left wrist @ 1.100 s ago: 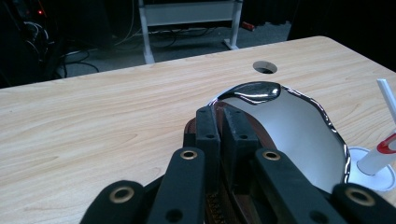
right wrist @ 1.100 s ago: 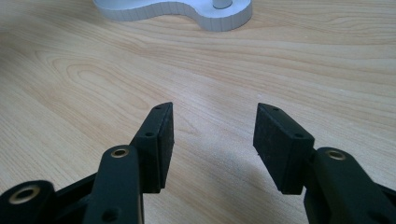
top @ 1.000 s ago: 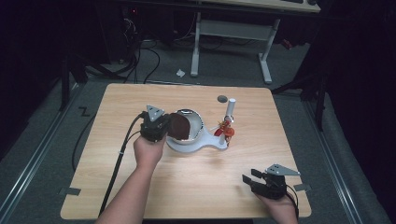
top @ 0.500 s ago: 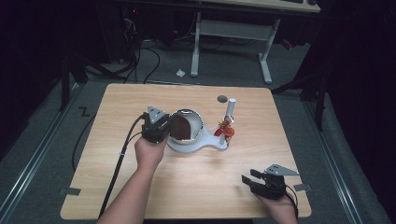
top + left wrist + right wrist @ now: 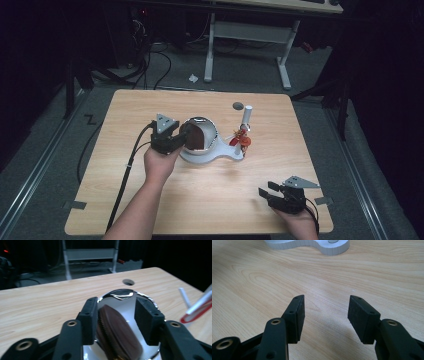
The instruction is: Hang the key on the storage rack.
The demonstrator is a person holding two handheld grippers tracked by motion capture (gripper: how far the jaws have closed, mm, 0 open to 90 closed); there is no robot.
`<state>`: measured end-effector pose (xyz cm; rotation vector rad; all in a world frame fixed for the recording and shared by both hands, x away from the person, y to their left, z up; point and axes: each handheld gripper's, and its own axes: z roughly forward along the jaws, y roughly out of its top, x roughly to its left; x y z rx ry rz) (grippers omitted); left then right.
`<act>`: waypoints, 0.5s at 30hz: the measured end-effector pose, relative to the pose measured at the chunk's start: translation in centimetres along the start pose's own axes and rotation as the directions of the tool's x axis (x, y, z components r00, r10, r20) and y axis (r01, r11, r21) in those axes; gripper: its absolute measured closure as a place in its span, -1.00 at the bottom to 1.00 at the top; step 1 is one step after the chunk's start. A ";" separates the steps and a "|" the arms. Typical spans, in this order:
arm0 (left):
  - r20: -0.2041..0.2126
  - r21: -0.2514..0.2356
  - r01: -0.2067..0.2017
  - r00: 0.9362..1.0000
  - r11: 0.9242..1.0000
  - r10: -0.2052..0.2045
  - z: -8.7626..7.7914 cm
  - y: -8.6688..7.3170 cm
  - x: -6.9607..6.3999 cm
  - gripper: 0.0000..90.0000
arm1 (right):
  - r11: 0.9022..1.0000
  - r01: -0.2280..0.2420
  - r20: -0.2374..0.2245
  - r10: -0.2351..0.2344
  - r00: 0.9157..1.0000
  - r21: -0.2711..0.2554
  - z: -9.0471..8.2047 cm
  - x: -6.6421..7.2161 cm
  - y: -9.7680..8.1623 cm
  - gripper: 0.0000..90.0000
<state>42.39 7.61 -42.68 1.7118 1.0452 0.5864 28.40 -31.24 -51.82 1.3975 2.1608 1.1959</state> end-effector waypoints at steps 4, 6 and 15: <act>0.018 0.011 -0.003 1.000 1.000 0.002 -0.3 0.1 0.1 0.08 | 1.000 -0.005 0.001 0.005 1.000 0.004 0.1 0.0 0.0 0.06; 0.015 0.013 -0.006 1.000 1.000 0.006 -0.6 0.1 0.2 0.05 | 1.000 -0.004 0.002 0.004 1.000 0.005 0.1 0.0 0.0 0.06; 0.019 0.005 -0.039 0.999 0.999 0.038 -2.0 0.3 0.4 -0.14 | 1.000 -0.002 0.000 0.002 1.000 0.007 0.1 0.1 0.0 0.05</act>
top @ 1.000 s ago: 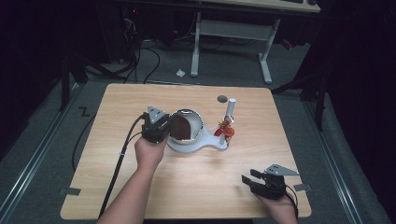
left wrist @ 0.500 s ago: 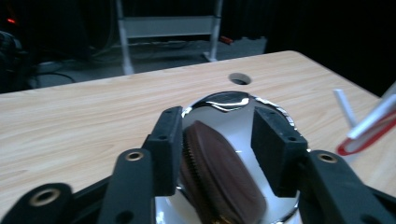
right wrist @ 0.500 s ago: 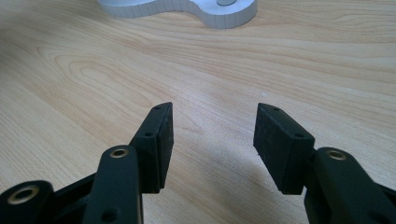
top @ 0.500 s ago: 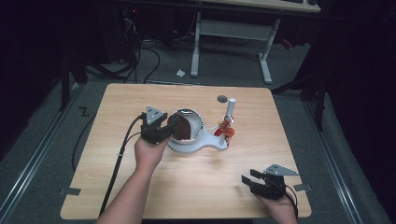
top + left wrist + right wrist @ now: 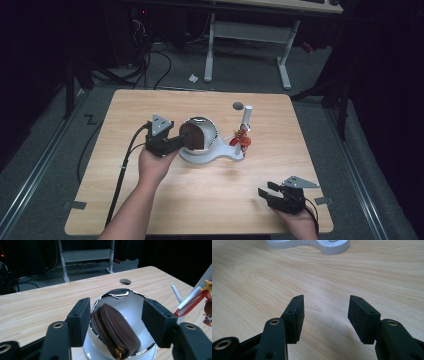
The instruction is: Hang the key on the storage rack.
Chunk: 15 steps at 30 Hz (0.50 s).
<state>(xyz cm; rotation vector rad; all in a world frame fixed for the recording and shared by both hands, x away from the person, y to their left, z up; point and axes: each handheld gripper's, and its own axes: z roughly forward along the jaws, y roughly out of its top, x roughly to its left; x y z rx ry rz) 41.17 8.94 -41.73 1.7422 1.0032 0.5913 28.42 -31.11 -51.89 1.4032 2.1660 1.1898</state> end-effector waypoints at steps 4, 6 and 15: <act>0.055 -0.011 0.020 0.998 1.000 -0.019 -0.9 -0.2 0.5 -0.29 | 1.000 0.004 -0.001 -0.004 1.000 0.000 0.0 0.0 0.0 0.05; 0.071 -0.008 0.035 0.997 0.999 -0.034 -1.3 -0.4 0.7 -0.36 | 1.000 0.004 -0.001 -0.004 1.000 0.000 0.1 0.0 0.0 0.05; 0.071 0.010 0.038 0.997 0.999 -0.038 -3.4 -1.3 1.7 -0.64 | 1.000 0.009 0.000 -0.009 1.000 0.002 0.1 0.1 0.0 0.06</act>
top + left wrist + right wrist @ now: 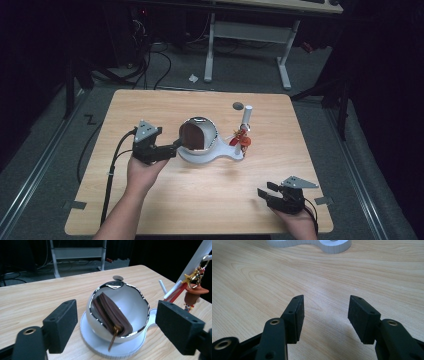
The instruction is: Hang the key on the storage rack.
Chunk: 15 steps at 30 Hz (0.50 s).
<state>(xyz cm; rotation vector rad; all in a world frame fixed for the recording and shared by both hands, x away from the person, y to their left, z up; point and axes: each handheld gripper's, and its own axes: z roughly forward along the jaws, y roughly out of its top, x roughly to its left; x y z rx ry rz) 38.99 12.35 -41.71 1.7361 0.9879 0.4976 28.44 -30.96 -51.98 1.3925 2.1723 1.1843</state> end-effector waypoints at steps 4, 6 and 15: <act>-0.012 0.019 0.000 1.000 1.000 0.000 -0.8 -0.9 0.8 -0.68 | 1.000 0.000 0.001 0.000 1.000 0.001 0.0 0.0 0.0 0.06; -0.015 0.030 0.012 1.000 0.999 -0.011 -1.2 -1.5 1.4 -0.69 | 1.000 0.001 0.001 -0.001 1.000 0.001 0.0 0.0 0.0 0.06; -0.013 0.084 0.026 1.000 0.996 -0.025 -1.6 -4.1 2.4 -0.73 | 1.000 0.000 0.002 0.000 1.000 0.007 0.2 0.2 0.0 0.06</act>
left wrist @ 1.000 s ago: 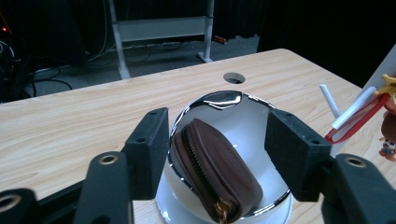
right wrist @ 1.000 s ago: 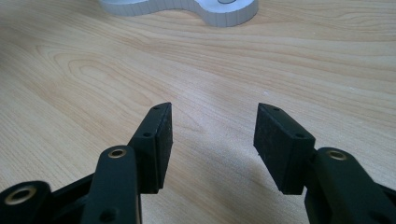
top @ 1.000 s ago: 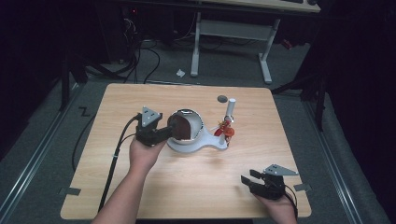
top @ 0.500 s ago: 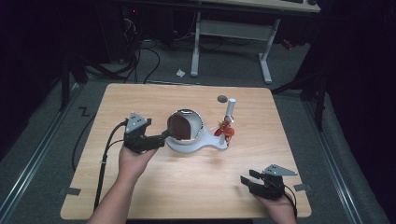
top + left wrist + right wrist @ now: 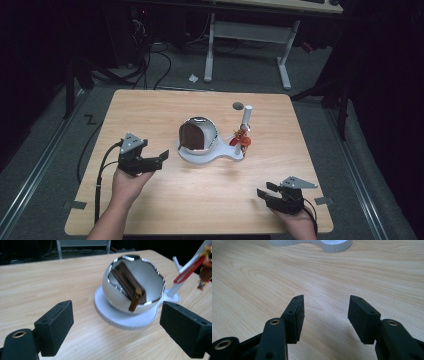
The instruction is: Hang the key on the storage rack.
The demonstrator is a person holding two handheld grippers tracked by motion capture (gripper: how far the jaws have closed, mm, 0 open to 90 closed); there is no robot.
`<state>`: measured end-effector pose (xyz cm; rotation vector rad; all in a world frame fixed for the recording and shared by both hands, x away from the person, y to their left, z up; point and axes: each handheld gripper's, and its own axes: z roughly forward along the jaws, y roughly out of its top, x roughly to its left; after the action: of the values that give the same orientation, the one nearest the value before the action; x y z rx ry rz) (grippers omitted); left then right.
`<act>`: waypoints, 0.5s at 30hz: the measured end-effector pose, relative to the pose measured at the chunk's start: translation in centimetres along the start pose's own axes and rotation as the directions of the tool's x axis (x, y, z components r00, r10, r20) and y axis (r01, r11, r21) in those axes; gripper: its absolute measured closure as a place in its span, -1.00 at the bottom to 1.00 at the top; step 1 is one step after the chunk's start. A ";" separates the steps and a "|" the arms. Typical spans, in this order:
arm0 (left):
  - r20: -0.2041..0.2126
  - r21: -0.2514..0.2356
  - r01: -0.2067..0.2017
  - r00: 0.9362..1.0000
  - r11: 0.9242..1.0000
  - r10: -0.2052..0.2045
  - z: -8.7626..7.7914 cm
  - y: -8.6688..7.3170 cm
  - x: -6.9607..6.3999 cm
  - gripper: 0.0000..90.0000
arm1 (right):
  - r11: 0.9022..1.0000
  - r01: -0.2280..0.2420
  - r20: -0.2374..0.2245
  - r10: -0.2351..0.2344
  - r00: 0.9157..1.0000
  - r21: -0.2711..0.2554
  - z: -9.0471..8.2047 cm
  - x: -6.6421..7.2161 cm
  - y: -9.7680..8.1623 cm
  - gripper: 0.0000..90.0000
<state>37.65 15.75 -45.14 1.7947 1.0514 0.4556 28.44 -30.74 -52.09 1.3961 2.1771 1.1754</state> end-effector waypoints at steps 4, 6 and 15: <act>0.011 0.036 -0.003 1.000 0.999 0.002 0.6 -1.8 -0.1 -0.73 | 1.000 0.002 -0.001 -0.002 1.000 0.003 0.0 0.0 0.0 0.06; 0.016 0.061 -0.008 1.000 0.998 0.007 0.8 -2.9 -0.2 -0.72 | 1.000 0.007 0.000 -0.007 1.000 0.002 0.0 0.0 0.0 0.06; 0.010 0.135 -0.022 1.000 0.991 0.021 -0.1 -7.6 0.3 -0.69 | 1.000 0.007 0.004 -0.007 1.000 0.007 0.1 0.0 -0.1 0.06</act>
<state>34.26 17.22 -51.81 1.9268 1.0801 0.3976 28.45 -30.69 -52.28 1.3918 2.1830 1.1627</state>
